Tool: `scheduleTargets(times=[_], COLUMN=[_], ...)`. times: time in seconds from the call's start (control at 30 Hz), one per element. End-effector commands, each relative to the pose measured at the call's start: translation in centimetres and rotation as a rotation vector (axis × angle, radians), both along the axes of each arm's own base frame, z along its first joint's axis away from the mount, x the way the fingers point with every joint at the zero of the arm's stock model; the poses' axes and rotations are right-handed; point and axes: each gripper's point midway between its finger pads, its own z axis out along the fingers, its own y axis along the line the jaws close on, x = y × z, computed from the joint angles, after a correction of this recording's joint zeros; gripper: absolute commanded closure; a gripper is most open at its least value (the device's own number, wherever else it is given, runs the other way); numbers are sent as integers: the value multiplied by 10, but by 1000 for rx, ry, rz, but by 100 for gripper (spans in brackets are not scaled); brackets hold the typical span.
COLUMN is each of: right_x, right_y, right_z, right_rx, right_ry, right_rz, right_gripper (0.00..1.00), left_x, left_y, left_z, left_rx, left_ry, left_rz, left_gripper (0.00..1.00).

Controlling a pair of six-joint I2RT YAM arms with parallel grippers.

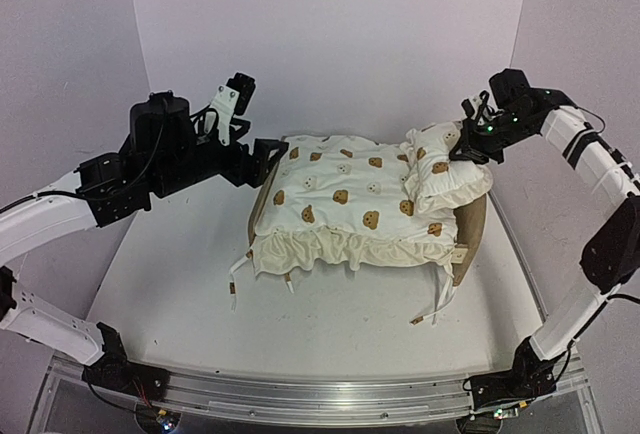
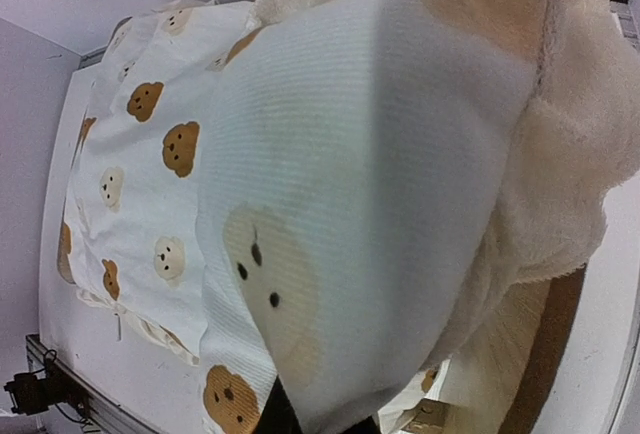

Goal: Set up the pet bed

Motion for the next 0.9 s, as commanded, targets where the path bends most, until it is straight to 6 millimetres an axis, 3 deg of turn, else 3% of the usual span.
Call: scheduleTargets(times=[0.0,0.17,0.3,0.4,0.53,0.7,0.87], right_x=[16,37,54,64,64,61,50], right_y=[17,27,12,10,-6,-13,-12], right_z=[18,-3,-20,-46,-68,-64,-22], right_rx=[94,139,75,33,-106,-164,-219], right_ry=[-8,54,30,76,91,78,37], right_rz=[-6,-30,-121,-129,-184,-186,-157], right_gripper=[100,100,100,99,98,77,51], left_x=[-1,-3,-4,-5,-7,-7,4], left_y=[-7,-11,-11,-12,-12,-6,8], left_z=[7,5,3,1,0,-4,-4], left_rx=[-62,-67,-67,-68,-68,-82,-92], left_ry=[4,10,11,11,13,30,40], left_rz=[-29,-48,-53,-62,-72,-51,40], left_gripper=[11,11,11,11,11,11,9])
